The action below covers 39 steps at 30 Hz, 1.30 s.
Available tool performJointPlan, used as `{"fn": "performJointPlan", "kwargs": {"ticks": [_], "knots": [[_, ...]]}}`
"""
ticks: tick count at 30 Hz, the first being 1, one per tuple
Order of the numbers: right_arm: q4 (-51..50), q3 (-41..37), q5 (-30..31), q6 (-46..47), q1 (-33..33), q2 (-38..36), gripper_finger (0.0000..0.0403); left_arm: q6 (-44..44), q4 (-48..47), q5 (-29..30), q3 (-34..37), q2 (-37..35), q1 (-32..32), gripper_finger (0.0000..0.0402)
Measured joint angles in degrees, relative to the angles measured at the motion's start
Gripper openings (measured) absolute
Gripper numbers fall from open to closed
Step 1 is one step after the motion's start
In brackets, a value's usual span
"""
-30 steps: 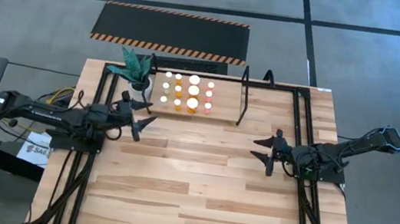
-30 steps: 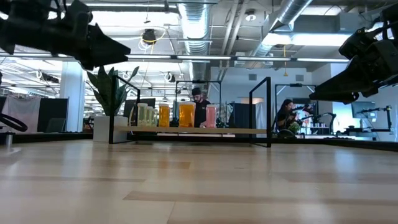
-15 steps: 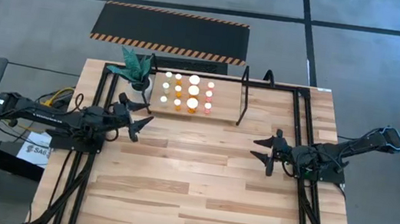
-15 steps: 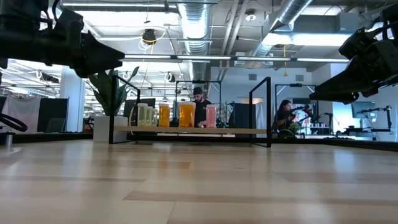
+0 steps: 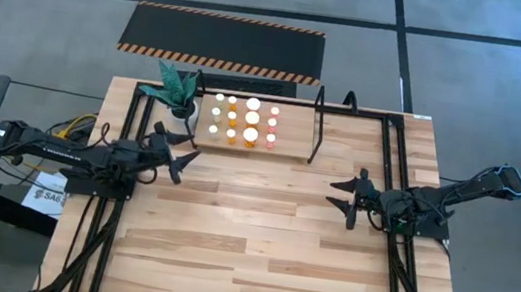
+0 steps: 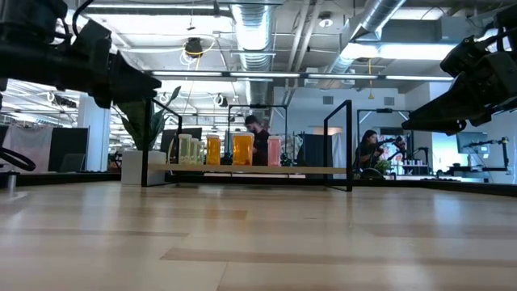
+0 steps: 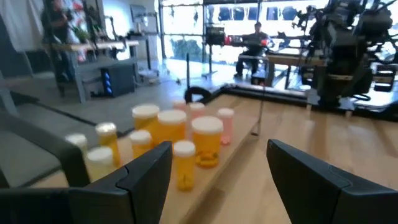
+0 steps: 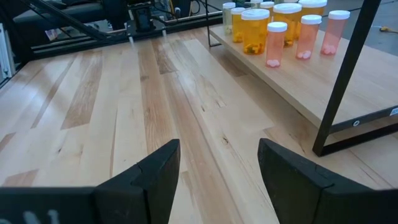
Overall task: Pick and place medicine bottles onto shelf by color
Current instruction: Return to Home Position
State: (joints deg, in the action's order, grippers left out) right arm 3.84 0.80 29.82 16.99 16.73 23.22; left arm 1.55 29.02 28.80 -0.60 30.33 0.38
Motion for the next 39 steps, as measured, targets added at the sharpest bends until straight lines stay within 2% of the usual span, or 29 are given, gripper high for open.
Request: {"fn": "performJointPlan", "kwargs": {"ticks": [3,6,20,23,31,39], "knots": [[-0.01,0.0,0.0,0.0,0.0,0.0,0.024,3.19,-2.07,-1.48,0.02,-0.04,0.0,0.0249],[-0.01,0.0,0.0,0.0,0.01,0.0,0.024,4.34,-3.27,-0.54,0.02,0.0,0.0,0.0249],[-0.01,0.0,0.0,0.0,0.01,-0.01,0.024,0.65,-3.87,-0.02,0.07,-0.19,0.01,0.0249],[-0.02,-0.02,0.0,0.0,0.02,-0.02,0.024,1.33,-8.38,-1.13,0.08,-3.79,0.01,0.0249],[-0.02,0.0,0.0,0.0,0.0,-0.01,0.024,2.67,-23.92,-4.43,0.11,-20.16,0.02,0.0249],[-0.01,0.0,0.0,0.01,0.0,0.0,0.024,-2.88,-24.63,-4.33,0.02,-28.4,0.09,0.0249]]}}
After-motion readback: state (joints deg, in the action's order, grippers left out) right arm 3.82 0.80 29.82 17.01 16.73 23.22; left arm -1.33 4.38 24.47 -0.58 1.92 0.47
